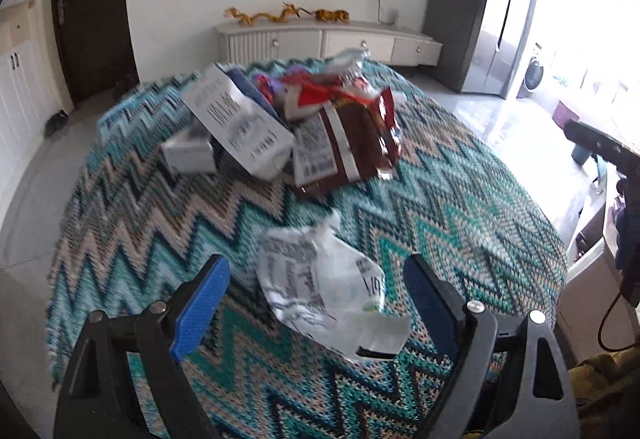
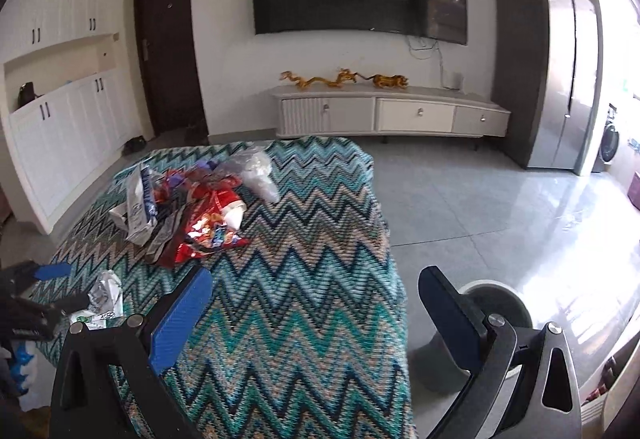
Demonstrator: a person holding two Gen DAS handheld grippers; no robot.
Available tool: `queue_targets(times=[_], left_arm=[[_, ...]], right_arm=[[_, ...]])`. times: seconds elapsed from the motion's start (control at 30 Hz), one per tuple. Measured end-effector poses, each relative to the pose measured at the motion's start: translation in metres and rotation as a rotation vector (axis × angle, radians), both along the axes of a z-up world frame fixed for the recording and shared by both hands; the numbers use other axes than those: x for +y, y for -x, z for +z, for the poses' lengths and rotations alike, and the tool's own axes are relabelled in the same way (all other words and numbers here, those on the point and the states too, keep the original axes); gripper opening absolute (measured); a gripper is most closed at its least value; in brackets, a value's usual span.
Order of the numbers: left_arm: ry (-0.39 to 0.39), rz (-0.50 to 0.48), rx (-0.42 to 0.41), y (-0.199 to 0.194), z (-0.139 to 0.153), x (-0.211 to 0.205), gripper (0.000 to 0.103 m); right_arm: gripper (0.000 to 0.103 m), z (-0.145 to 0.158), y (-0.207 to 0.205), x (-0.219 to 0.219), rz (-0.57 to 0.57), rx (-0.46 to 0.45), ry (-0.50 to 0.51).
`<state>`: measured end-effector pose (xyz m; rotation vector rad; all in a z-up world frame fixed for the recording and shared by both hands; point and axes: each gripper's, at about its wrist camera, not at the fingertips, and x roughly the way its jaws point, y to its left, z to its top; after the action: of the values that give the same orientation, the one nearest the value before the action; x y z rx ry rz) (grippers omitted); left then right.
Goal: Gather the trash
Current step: 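Grasp the red snack wrapper with the right gripper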
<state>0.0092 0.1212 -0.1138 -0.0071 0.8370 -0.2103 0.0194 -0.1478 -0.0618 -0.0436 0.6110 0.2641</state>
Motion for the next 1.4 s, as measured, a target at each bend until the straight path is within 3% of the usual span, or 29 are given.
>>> queue_targets(times=[0.17,0.23,0.4,0.57,0.87,0.97,1.07,1.3,1.37,1.4], left_arm=[[0.052,0.008,0.054,-0.005,-0.018,0.005,0.084],[0.077,0.004,0.065,-0.008,-0.022,0.009,0.073],[0.111,0.001,0.048,-0.009,-0.027,0.013,0.062],[0.138,0.009,0.027,-0.009,-0.024,0.022,0.053],[0.168,0.007,0.012,-0.011,-0.021,0.034,0.049],[0.179,0.006,0.016,-0.012,-0.021,0.034,0.041],[0.169,0.006,0.010,-0.011,-0.018,0.033,0.037],[0.165,0.019,-0.018,-0.006,-0.003,0.031,0.032],[0.168,0.012,-0.021,-0.007,0.003,0.028,0.007],[0.168,0.010,-0.014,-0.008,0.005,0.026,0.007]], right_arm=[[0.098,-0.009,-0.025,0.027,0.111,0.084,-0.049],[0.094,-0.012,-0.036,0.039,0.154,0.117,-0.064],[0.083,-0.023,-0.067,0.080,0.264,0.188,-0.084],[0.062,-0.038,-0.093,0.115,0.325,0.251,-0.105],[0.024,-0.049,-0.136,0.116,0.268,0.332,-0.221],[0.009,-0.059,-0.146,0.114,0.257,0.381,-0.263],[0.005,-0.063,-0.145,0.111,0.280,0.399,-0.290],[0.002,-0.045,-0.124,0.092,0.327,0.335,-0.318],[0.002,-0.041,-0.118,0.088,0.338,0.318,-0.330],[0.002,-0.038,-0.114,0.083,0.343,0.310,-0.341]])
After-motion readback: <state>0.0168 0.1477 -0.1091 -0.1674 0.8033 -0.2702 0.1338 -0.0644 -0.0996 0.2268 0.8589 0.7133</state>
